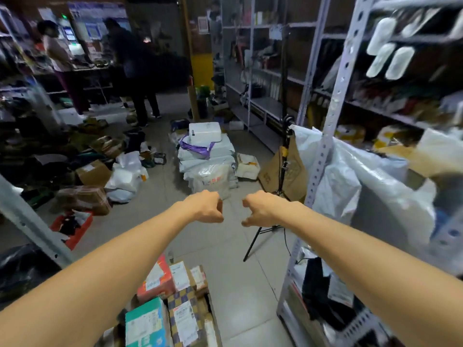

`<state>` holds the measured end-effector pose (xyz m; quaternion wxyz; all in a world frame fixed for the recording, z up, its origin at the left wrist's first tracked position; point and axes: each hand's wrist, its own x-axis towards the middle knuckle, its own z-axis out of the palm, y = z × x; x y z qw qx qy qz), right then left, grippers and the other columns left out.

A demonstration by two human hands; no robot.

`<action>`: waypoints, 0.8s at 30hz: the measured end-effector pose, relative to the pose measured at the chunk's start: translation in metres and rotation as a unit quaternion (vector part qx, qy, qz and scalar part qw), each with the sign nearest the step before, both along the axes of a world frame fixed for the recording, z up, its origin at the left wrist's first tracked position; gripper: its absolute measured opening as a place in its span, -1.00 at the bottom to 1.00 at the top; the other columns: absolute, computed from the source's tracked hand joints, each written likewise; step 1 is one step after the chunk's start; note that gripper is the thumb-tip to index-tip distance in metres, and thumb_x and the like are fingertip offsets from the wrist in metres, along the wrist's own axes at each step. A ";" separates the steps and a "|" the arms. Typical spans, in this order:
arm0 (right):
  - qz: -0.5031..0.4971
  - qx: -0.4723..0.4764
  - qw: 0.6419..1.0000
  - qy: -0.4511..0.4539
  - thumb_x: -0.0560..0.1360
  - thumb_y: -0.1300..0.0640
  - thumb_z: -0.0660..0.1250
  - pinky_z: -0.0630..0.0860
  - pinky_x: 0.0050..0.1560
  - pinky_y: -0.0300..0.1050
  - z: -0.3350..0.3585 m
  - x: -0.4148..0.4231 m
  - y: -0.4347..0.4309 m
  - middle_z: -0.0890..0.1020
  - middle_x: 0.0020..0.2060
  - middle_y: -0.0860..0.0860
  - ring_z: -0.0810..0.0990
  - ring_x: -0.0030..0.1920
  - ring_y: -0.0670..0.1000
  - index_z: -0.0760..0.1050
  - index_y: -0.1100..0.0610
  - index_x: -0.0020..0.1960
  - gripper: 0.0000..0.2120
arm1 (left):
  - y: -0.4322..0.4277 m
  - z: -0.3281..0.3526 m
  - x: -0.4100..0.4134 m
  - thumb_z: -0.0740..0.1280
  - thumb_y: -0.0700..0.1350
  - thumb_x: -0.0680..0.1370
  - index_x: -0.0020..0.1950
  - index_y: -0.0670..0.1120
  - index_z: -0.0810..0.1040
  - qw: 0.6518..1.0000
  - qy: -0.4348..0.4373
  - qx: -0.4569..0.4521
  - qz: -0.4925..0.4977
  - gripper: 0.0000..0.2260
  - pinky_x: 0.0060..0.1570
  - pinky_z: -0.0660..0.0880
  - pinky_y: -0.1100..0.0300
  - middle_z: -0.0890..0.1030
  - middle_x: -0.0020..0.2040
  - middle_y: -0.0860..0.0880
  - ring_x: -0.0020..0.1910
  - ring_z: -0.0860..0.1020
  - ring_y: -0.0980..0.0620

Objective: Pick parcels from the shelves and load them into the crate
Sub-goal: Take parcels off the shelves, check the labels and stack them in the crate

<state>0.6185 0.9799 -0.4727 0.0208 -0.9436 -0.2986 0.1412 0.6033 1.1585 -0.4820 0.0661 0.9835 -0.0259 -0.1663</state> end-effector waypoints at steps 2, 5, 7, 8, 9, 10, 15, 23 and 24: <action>-0.039 -0.015 0.999 0.016 0.49 -0.11 0.37 0.54 0.06 0.05 -0.004 -0.009 -0.024 0.56 0.10 0.16 0.55 0.07 0.17 0.45 0.20 0.23 -0.52 | -0.015 -0.006 0.006 0.38 0.00 0.44 0.00 -0.02 0.61 0.999 0.017 0.004 -0.041 -0.82 -0.04 0.58 0.09 0.64 -0.01 -0.04 -0.05 0.60 -0.04; -0.101 -0.013 0.994 0.030 0.49 -0.10 0.36 0.50 -0.09 -0.03 -0.009 -0.022 -0.057 0.54 -0.03 0.11 0.53 -0.02 0.15 0.44 0.19 0.06 -0.64 | -0.041 -0.011 0.016 0.38 0.02 0.45 0.00 0.01 0.59 0.995 0.028 0.004 -0.098 -0.83 -0.02 0.57 0.09 0.63 0.01 -0.02 -0.04 0.58 -0.03; -0.146 0.008 0.988 0.041 0.50 -0.09 0.35 0.52 -0.02 0.00 -0.011 -0.033 -0.076 0.54 0.02 0.11 0.53 0.03 0.15 0.44 0.19 0.11 -0.62 | -0.062 -0.013 0.022 0.39 0.03 0.46 0.01 0.00 0.60 0.991 0.034 0.001 -0.130 -0.82 0.02 0.58 0.08 0.63 0.02 -0.03 -0.01 0.58 -0.03; -0.166 0.020 0.985 0.044 0.50 -0.09 0.35 0.52 0.04 0.03 -0.012 -0.040 -0.085 0.54 0.08 0.13 0.53 0.07 0.16 0.43 0.19 0.18 -0.59 | -0.073 -0.014 0.024 0.39 0.03 0.46 0.03 -0.01 0.60 0.988 0.037 -0.001 -0.147 -0.80 0.04 0.58 0.06 0.63 0.03 -0.03 0.00 0.58 -0.04; -0.186 0.032 0.981 0.047 0.50 -0.09 0.34 0.51 0.07 0.03 -0.014 -0.048 -0.093 0.53 0.14 0.13 0.52 0.11 0.16 0.42 0.18 0.24 -0.55 | -0.085 -0.016 0.025 0.38 0.02 0.45 0.04 -0.01 0.61 0.986 0.039 -0.004 -0.165 -0.79 0.05 0.58 0.05 0.63 0.03 -0.04 0.01 0.58 -0.05; -0.205 0.043 0.976 0.052 0.50 -0.09 0.34 0.51 0.08 0.03 -0.016 -0.057 -0.101 0.52 0.17 0.13 0.52 0.12 0.15 0.42 0.18 0.27 -0.53 | -0.097 -0.017 0.025 0.38 0.03 0.45 0.04 -0.02 0.61 0.982 0.044 -0.008 -0.185 -0.78 0.06 0.57 0.04 0.63 0.04 -0.04 0.01 0.58 -0.06; -0.280 0.073 0.954 0.074 0.48 -0.11 0.34 0.51 0.13 0.07 -0.026 -0.111 -0.138 0.56 0.17 0.13 0.53 0.11 0.15 0.46 0.17 0.25 -0.53 | -0.163 -0.034 0.010 0.38 0.01 0.45 0.04 -0.03 0.61 0.947 0.083 -0.014 -0.310 -0.79 0.05 0.57 0.01 0.63 0.03 -0.06 0.01 0.58 -0.06; -0.450 0.049 0.890 0.044 0.52 -0.09 0.33 0.53 0.03 0.07 -0.018 -0.233 -0.232 0.56 0.15 0.16 0.54 0.07 0.18 0.44 0.21 0.26 -0.55 | -0.286 -0.046 -0.064 0.34 0.03 0.42 -0.24 0.00 0.54 0.866 0.088 -0.019 -0.493 -0.87 -0.27 0.47 0.11 0.57 -0.27 0.02 -0.25 0.53 -0.01; -0.476 0.039 0.878 0.038 0.53 -0.10 0.32 0.52 0.00 0.04 -0.016 -0.250 -0.244 0.55 0.16 0.15 0.54 0.09 0.17 0.42 0.20 0.28 -0.53 | -0.302 -0.045 -0.075 0.35 0.02 0.43 -0.19 -0.01 0.57 0.854 0.089 -0.018 -0.513 -0.88 -0.24 0.50 0.10 0.59 -0.24 0.02 -0.22 0.55 0.00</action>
